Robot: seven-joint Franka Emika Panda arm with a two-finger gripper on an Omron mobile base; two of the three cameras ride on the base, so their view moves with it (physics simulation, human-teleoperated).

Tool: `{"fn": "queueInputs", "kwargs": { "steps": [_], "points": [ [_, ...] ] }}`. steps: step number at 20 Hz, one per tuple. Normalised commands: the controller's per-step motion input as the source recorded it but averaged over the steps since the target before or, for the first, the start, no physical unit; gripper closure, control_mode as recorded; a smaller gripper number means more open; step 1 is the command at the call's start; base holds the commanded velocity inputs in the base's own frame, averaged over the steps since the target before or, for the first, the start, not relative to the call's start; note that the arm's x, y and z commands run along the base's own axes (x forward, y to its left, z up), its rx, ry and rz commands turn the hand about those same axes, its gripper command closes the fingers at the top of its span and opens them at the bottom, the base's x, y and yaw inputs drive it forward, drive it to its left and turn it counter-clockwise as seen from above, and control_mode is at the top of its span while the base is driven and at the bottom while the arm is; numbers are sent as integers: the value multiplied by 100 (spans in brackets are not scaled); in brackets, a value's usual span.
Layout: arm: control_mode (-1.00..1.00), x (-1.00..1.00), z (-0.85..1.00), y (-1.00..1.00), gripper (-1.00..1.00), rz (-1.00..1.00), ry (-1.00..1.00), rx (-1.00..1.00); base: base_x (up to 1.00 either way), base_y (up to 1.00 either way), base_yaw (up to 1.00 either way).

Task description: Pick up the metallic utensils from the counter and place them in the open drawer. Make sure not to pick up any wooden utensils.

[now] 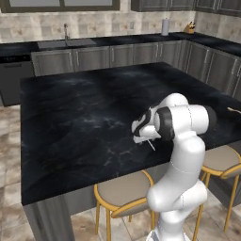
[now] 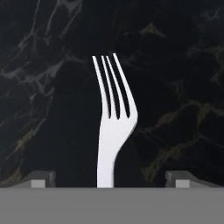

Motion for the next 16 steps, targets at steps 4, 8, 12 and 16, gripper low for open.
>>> {"fn": "queueInputs", "kwargs": {
  "steps": [4,8,12,16],
  "points": [
    [-100,27,-34,0,100,0,0,0,0,0,0],
    [-100,0,-2,0,100,0,-1,0,0,0,0],
    [-100,-1,0,0,100,0,0,0,0,0,0],
    [-100,-36,14,0,100,0,-5,3,0,0,0]
  ]
}}
